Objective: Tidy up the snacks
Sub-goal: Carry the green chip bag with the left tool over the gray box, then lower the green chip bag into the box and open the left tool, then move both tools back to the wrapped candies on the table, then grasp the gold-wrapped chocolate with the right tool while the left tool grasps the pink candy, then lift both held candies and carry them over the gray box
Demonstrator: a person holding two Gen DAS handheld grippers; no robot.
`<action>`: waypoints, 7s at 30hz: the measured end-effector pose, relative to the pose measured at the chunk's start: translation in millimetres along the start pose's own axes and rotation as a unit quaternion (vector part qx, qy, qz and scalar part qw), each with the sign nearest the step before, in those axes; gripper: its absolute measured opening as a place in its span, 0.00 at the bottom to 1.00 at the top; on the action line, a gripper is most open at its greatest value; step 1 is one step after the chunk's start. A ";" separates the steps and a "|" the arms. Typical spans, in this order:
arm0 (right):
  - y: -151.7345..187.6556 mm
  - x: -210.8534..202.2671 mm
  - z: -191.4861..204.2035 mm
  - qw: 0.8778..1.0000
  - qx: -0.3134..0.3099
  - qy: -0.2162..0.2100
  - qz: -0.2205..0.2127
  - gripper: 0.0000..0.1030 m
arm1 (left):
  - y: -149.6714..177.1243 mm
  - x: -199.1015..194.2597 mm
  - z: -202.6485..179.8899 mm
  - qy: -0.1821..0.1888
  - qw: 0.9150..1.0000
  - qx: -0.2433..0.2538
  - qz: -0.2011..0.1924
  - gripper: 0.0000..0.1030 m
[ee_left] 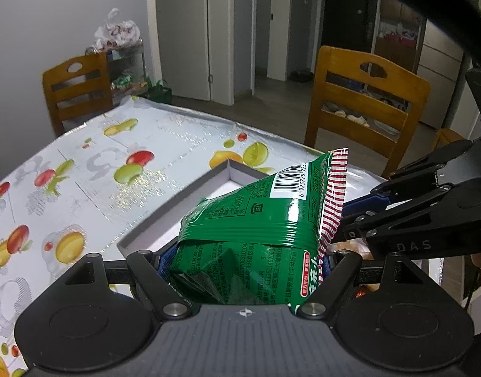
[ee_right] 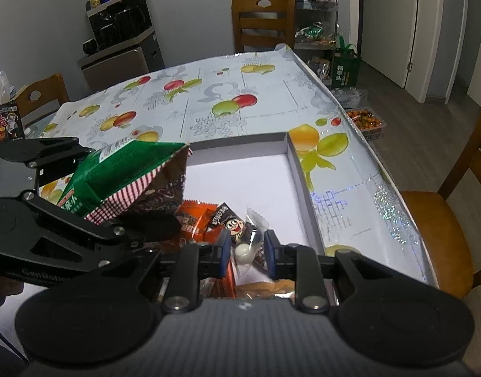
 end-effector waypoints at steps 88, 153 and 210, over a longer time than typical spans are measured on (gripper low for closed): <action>-16.6 -11.9 19.2 0.998 0.026 0.011 -0.062 0.67 | 27.4 -39.1 7.6 -0.056 0.998 0.017 -0.013 0.93; -56.5 89.2 231.6 0.987 -0.125 -0.097 0.025 0.67 | 127.7 -56.6 169.2 -0.160 0.970 -0.181 0.027 0.58; -32.7 83.8 266.1 0.976 -0.187 -0.113 -0.013 0.21 | 148.0 -132.7 149.2 -0.145 0.970 -0.194 -0.010 0.08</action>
Point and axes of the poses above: each gripper's, at about its wrist camera, not at the fingertips, and x roughly the way its jaws point, z to its left, y to its underside, the point moved 3 cm from there along x, roughly the way its jaws point, and after that the axes turned 6 degrees about y, right-handed, at the moved point
